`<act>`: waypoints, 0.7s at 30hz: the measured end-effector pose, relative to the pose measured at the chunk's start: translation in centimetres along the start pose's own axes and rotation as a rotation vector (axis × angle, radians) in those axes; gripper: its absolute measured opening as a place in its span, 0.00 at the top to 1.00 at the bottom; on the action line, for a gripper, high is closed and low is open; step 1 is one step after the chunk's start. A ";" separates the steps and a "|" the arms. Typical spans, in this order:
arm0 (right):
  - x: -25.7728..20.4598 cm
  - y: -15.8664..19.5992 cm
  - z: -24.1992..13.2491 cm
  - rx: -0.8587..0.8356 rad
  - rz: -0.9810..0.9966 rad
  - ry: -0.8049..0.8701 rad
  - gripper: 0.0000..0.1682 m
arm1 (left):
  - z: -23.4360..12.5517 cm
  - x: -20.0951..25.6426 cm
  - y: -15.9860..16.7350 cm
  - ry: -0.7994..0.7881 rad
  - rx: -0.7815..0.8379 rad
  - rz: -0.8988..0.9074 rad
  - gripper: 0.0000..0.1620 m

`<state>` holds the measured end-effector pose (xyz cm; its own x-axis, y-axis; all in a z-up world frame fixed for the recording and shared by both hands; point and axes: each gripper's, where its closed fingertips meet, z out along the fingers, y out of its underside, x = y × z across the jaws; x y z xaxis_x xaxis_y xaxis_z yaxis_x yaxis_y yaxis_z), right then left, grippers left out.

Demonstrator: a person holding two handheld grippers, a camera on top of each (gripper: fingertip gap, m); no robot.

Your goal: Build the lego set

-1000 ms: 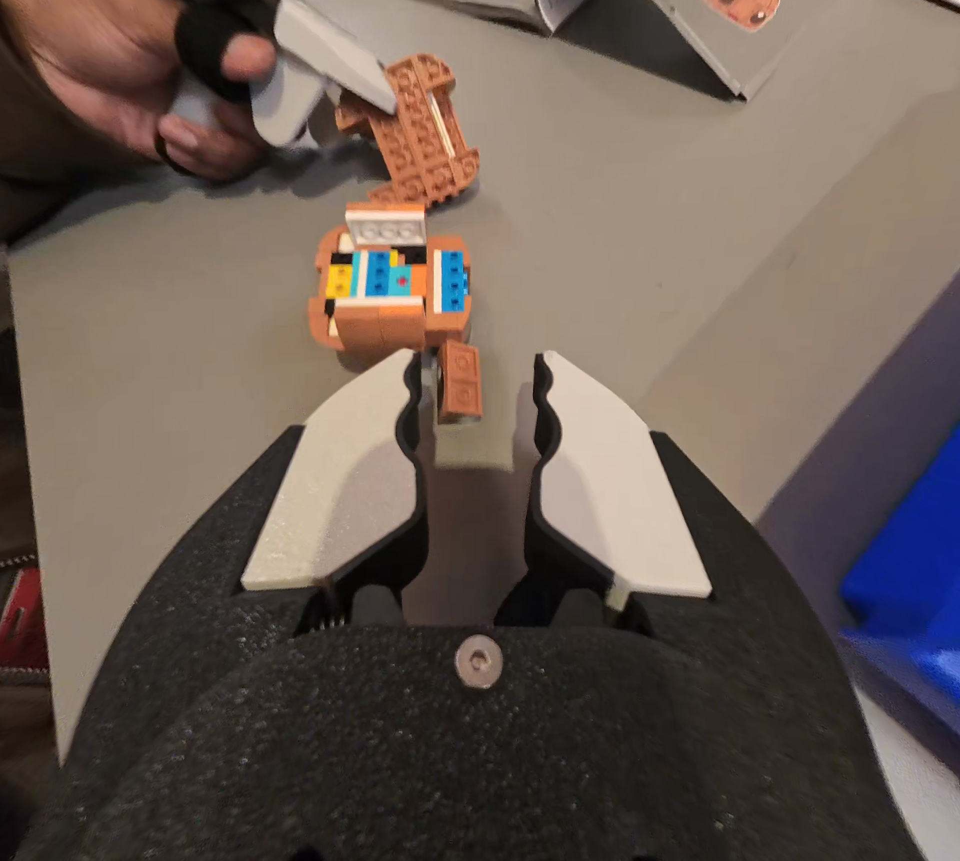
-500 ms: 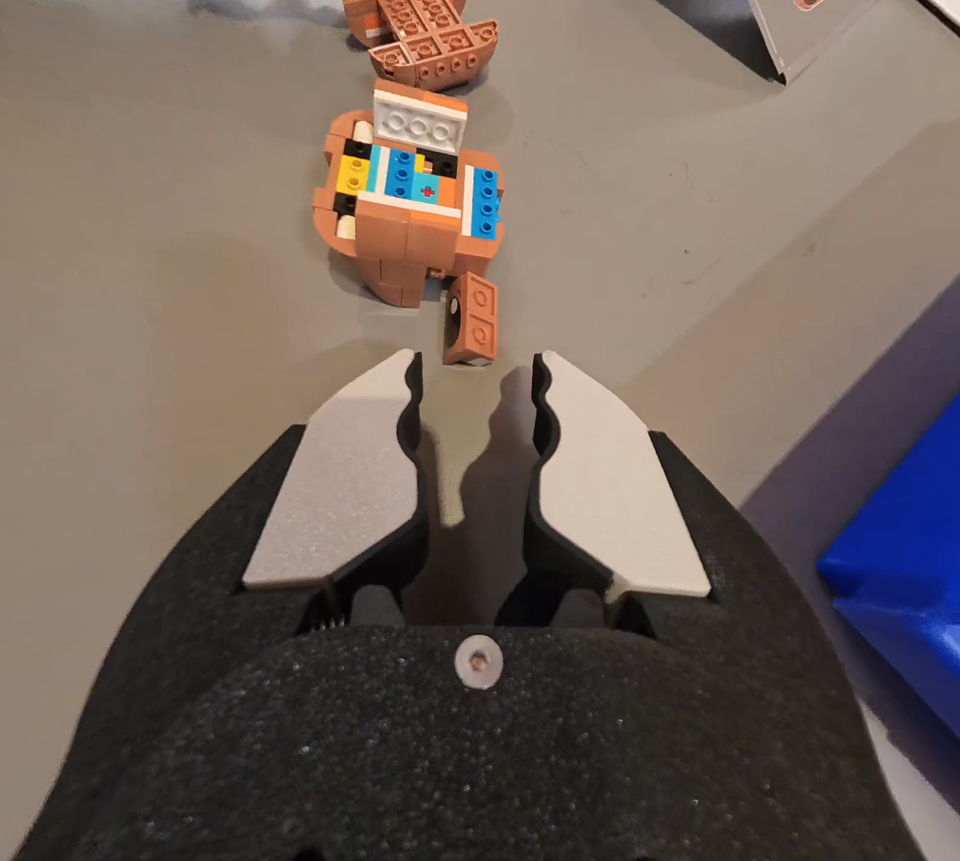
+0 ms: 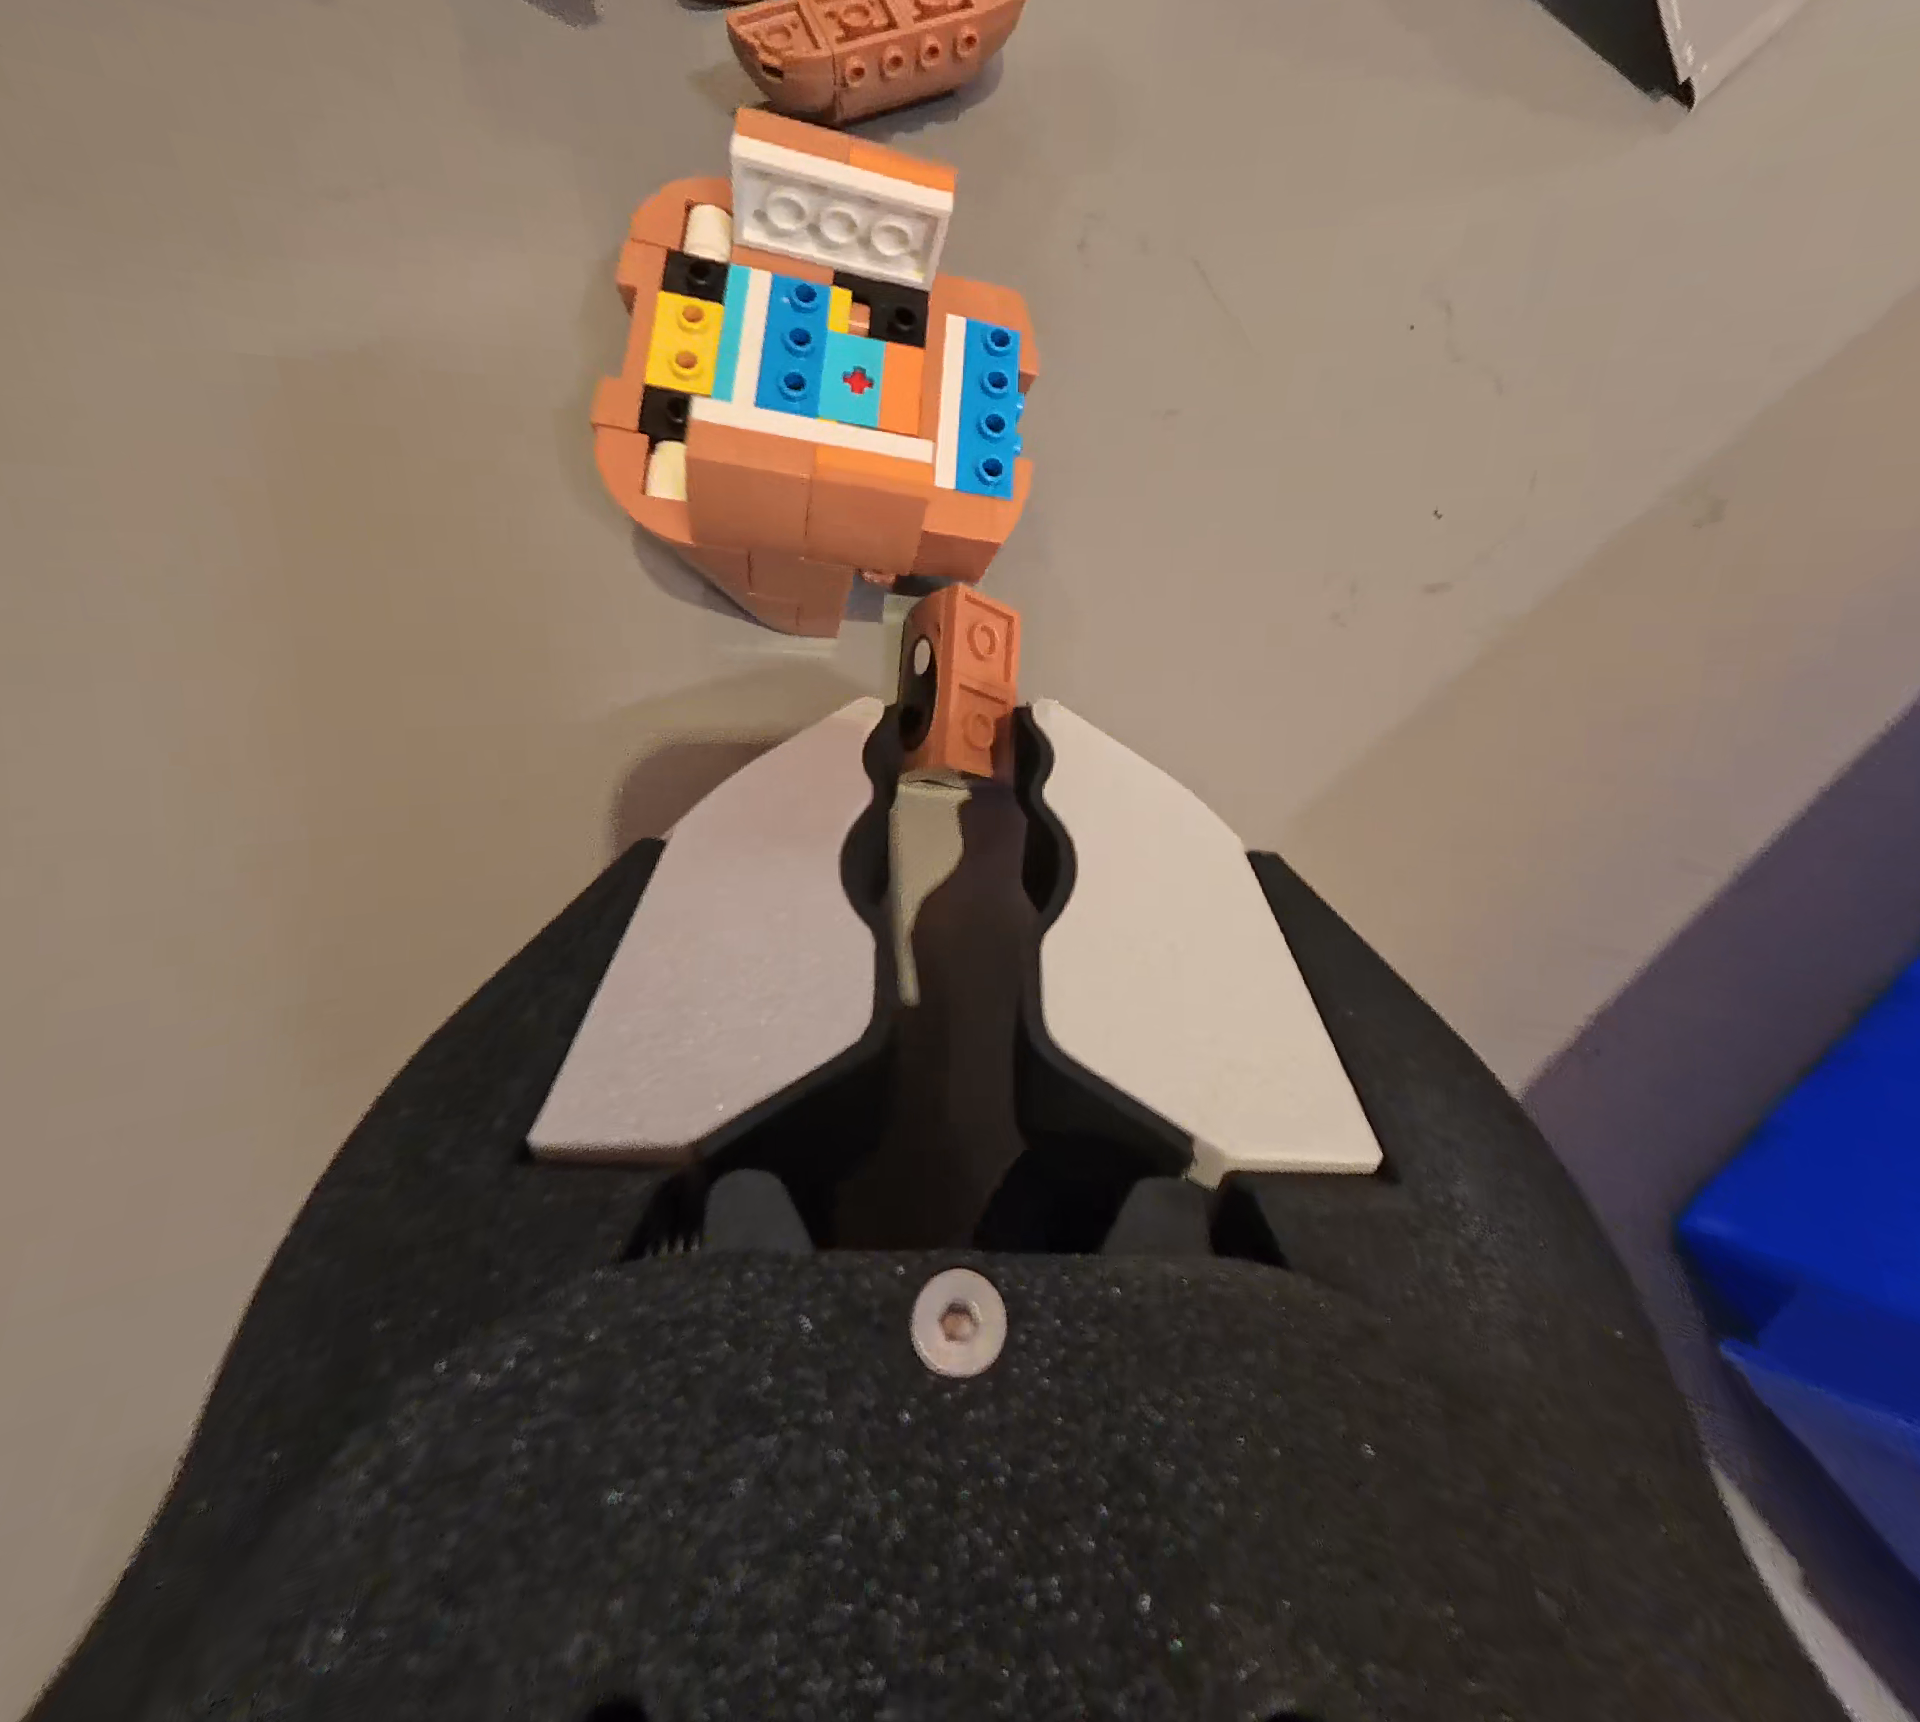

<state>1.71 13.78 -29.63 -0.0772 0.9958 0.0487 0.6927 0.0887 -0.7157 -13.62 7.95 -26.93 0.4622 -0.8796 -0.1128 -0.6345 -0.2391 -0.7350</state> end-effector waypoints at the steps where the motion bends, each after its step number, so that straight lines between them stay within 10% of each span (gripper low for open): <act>1: 0.0 0.0 -0.1 0.005 0.009 -0.010 0.88 | 0.2 0.2 0.3 0.006 -0.028 0.014 0.61; 21: -2.6 0.4 -3.7 0.160 0.053 -0.083 0.88 | 0.8 1.7 -0.6 -0.146 -0.316 -0.069 0.59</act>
<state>4.82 11.34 -27.45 -0.1069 0.9933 -0.0444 0.5746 0.0252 -0.8180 -11.95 6.98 -27.20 0.5796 -0.7945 -0.1812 -0.7486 -0.4313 -0.5035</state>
